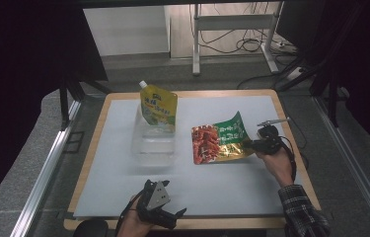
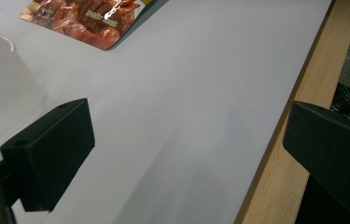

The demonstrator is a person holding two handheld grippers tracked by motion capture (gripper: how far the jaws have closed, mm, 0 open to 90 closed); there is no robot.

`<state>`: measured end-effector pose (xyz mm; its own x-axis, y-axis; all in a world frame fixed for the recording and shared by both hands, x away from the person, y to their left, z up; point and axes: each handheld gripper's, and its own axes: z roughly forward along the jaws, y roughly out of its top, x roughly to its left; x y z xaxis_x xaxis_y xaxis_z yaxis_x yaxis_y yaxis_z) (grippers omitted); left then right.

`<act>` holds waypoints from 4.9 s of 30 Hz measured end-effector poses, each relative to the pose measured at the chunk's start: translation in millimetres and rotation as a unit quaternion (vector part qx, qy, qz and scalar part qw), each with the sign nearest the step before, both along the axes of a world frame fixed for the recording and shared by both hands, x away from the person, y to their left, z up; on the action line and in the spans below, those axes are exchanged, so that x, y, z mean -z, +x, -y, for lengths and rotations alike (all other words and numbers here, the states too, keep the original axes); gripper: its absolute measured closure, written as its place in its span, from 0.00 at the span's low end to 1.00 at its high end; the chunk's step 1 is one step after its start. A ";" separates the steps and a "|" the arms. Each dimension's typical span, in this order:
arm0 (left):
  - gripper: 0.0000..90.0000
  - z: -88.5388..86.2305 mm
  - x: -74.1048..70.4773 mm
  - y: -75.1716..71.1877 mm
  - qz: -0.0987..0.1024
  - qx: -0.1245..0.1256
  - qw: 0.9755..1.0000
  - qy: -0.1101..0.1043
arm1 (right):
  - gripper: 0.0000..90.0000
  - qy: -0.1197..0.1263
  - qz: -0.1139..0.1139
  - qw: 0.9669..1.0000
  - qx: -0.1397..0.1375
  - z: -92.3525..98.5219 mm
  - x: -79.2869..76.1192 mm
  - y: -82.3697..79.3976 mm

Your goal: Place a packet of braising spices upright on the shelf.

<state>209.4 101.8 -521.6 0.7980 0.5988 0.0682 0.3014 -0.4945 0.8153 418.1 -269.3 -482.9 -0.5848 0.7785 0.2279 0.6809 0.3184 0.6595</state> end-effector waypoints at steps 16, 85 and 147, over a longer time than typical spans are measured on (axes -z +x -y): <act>0.01 -3.8 -1.5 2.1 -0.007 -0.013 1.000 -0.015 | 0.99 0.021 0.032 0.999 -0.026 -10.3 -36.9 -0.6; 0.01 -6.0 -2.2 2.2 -0.004 -0.012 1.000 -0.010 | 0.99 -0.029 0.134 0.976 -0.171 -91.0 -170.8 -0.9; 0.01 -7.4 -3.8 1.8 -0.002 -0.010 1.000 -0.013 | 0.99 0.019 0.148 0.954 -0.262 -207.3 -186.2 28.2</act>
